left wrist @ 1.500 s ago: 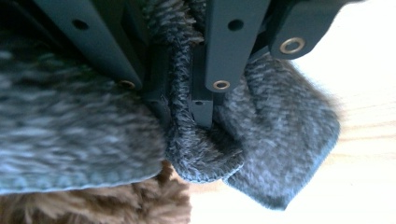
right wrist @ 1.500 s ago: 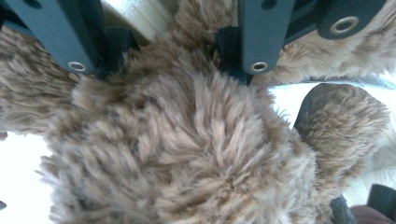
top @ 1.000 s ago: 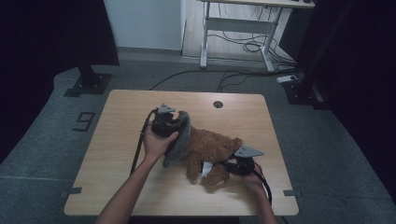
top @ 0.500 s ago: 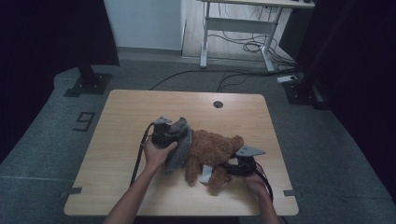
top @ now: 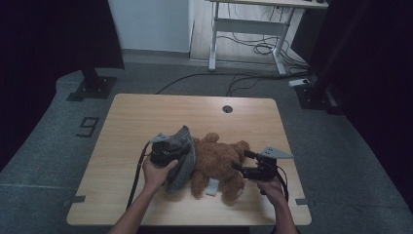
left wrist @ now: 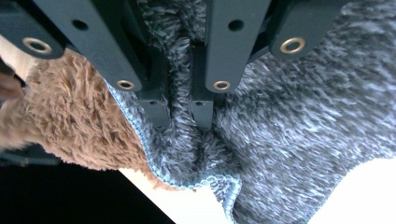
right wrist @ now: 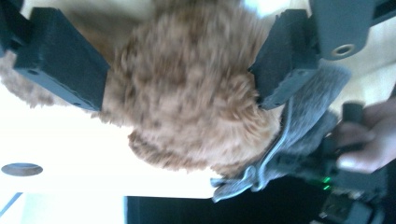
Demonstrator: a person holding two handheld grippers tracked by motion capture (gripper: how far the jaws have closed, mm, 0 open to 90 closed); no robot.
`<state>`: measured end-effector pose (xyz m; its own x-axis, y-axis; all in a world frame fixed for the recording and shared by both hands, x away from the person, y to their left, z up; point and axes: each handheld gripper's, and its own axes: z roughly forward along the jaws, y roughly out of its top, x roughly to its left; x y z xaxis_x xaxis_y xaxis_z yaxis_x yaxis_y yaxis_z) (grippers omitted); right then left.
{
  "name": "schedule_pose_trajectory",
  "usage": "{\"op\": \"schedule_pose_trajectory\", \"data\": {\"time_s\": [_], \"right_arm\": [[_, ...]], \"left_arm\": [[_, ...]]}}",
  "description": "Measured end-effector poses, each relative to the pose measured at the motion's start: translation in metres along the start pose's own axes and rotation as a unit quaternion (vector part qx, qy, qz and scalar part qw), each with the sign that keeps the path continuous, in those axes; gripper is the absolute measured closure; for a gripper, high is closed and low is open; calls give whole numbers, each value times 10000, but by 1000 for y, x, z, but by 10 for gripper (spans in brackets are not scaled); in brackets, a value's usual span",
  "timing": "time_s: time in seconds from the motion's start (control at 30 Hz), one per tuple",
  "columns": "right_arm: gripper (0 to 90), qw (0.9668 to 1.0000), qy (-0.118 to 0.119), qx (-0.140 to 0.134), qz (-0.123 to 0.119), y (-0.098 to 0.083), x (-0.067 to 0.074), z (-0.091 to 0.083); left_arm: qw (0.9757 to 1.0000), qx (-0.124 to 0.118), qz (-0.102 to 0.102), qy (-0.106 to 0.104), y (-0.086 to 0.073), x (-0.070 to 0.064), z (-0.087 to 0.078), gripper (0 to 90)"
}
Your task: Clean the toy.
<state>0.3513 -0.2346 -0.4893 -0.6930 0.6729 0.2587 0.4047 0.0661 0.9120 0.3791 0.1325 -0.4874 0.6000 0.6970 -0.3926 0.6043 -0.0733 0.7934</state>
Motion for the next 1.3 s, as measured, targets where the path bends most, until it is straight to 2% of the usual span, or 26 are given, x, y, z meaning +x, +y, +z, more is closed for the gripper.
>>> {"op": "schedule_pose_trajectory", "data": {"time_s": [0.07,0.13,0.2,0.4,0.5,0.57,0.63,0.7,0.77,0.8,0.87,0.9,0.93,0.97,1.03,1.1,1.17,1.3], "right_arm": [[140,9999,19,62,82,9,-1,8],[134,9997,156,149,100,14,-1,16],[133,9996,140,181,138,18,0,20],[125,9988,25,112,478,19,-4,24],[128,9985,-43,58,549,25,-6,23],[132,9983,-120,122,550,30,-6,24],[132,9982,-190,324,477,31,-5,29],[129,9980,-135,543,309,27,2,33],[114,9978,-30,650,139,19,12,33],[107,9975,-37,698,97,14,17,33],[68,9951,-220,960,11,2,21,35],[47,9940,-312,1047,5,-3,21,37],[29,9936,-319,1079,99,-8,18,39],[19,9933,-283,1093,229,-12,15,40],[7,9922,-194,1186,316,-18,11,45],[44,9915,-134,1254,315,-23,11,50],[145,9921,11,1216,317,-26,11,50],[360,9932,120,1135,214,-28,13,45]], "left_arm": [[10000,-25,-5,-4,-2,0,-1,812],[10000,-36,-3,-17,-5,0,-2,813],[10000,-45,38,2,-6,-1,-3,813],[10000,-73,66,3,-10,-3,-4,814],[9999,-83,79,-10,-12,-4,-5,814],[9999,-97,75,-20,-13,-4,-6,815],[9999,-111,36,-50,-14,-4,-6,815],[9999,-121,23,-66,-16,-3,-8,815],[9999,-131,28,-86,-17,-3,-8,815],[9999,-136,35,-95,-18,-4,-9,815],[9998,-118,33,-126,-19,-4,-9,816],[9998,-108,35,-137,-19,-5,-9,816],[9998,-111,59,-121,-20,-6,-9,816],[9998,-105,82,-111,-21,-7,-9,816],[9998,-100,93,-109,-22,-8,-10,816],[9998,-106,82,-110,-24,-8,-11,816],[9998,-123,31,-158,-26,-7,-12,817],[9997,-116,9,-194,-26,-9,-15,816]]}}
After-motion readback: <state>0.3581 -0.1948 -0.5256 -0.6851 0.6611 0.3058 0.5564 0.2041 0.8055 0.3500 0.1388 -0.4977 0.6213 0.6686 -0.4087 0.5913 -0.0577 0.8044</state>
